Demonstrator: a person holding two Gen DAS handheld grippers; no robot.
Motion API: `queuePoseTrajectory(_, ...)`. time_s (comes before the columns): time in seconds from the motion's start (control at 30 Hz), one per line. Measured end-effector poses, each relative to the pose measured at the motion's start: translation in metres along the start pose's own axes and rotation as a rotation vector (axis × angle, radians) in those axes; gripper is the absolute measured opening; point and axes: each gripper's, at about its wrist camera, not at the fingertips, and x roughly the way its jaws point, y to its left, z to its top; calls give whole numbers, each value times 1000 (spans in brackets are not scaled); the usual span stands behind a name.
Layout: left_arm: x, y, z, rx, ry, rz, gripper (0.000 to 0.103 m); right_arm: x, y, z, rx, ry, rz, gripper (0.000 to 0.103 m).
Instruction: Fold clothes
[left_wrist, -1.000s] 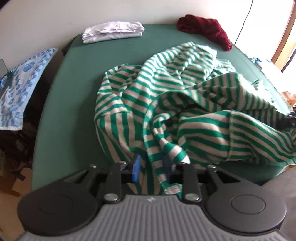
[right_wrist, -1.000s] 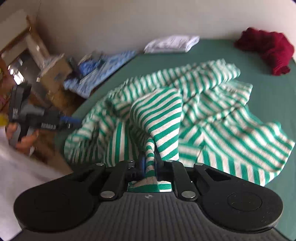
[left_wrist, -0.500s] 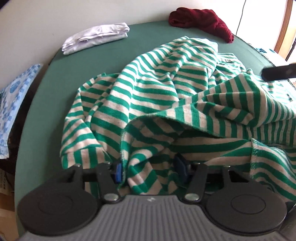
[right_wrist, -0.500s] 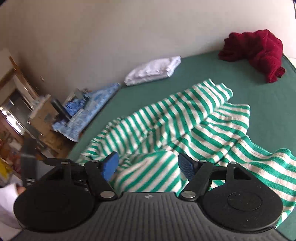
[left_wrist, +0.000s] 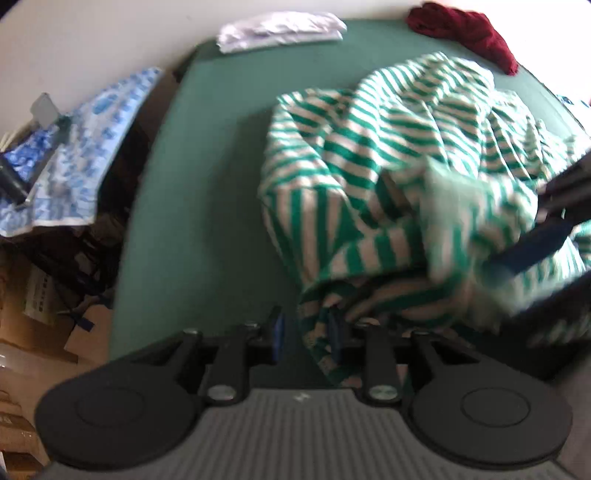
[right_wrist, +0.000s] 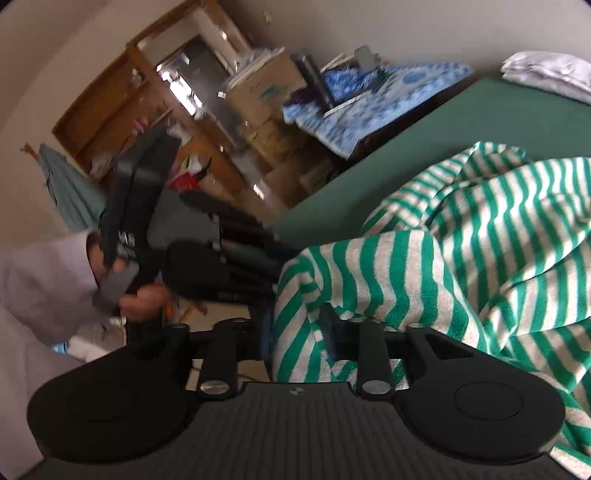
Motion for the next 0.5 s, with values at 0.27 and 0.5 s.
queuePoseTrajectory(0.27, -16, 19, 47, 8, -247, 41, 101, -141, -82, -53, 485, -423, -538, 83)
queuePoseTrajectory(0.5, 74, 26, 76, -107, -56, 50, 101, -200, -113, -155, 899, -410, -1085, 82)
